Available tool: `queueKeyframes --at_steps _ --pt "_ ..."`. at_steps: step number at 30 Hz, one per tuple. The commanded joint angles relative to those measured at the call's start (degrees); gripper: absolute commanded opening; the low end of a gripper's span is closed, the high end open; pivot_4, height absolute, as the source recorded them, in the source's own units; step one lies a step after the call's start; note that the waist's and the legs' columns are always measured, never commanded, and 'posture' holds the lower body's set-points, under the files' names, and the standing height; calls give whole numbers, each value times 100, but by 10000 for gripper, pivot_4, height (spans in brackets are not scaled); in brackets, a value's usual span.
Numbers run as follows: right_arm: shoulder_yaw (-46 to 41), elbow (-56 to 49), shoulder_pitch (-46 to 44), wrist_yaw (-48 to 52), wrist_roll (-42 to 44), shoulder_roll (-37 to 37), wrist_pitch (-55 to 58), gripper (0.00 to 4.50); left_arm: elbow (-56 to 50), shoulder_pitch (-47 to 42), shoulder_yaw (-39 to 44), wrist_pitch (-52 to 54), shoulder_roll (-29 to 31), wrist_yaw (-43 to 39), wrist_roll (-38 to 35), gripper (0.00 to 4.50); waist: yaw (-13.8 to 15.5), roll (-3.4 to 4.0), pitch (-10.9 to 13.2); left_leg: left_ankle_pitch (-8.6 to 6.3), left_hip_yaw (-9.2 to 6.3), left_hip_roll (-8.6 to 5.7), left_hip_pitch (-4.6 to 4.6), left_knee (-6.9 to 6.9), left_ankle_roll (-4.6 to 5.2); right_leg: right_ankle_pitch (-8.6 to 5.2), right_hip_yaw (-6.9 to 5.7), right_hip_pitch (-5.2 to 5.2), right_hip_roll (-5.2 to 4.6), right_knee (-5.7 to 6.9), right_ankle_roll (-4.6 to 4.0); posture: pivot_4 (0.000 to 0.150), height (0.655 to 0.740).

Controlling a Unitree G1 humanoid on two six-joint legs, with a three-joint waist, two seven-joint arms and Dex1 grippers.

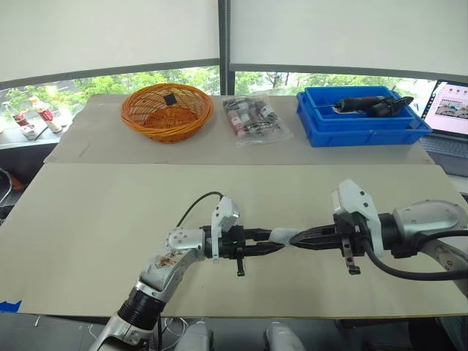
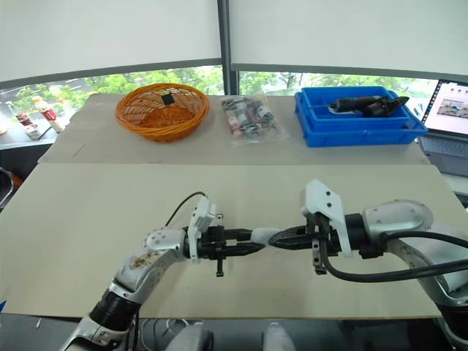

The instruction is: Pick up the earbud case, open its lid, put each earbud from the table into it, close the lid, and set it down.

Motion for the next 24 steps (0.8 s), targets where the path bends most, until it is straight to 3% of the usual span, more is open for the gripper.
queueKeyframes --at_steps 1,7,18,20,24 --pt "-577 -208 288 -151 -177 -135 -176 0 -111 -231 139 1092 12 217 -451 5297 12 0 0 0 1 1 0 1 0 0 -2 1 2 0 0 1500 7400" --pt "-1100 -540 1287 -303 -646 -116 -539 0 538 -781 558 3506 -288 1032 -1142 5297 28 -1 0 0 6 0 0 4 0 0 -3 2 3 3 0 1500 7400" --pt "-1123 -903 1675 -693 -599 176 -506 0 1912 -1317 957 4525 -490 1461 -1049 5297 -10 -2 1 1 4 -1 3 4 0 0 -4 4 3 4 0 1500 7400" --pt "-1100 -873 1647 -726 -601 186 -517 0 1906 -1250 942 4510 -334 1424 -979 15780 -27 -2 0 1 4 -1 5 3 0 0 -4 4 4 5 0 1500 7400" --pt "-1049 -810 1560 -772 -599 190 -522 0 1727 -1161 947 4439 -16 1344 -958 31256 -51 -2 -1 1 0 2 14 2 -1 0 -2 11 4 6 0 1500 7400"
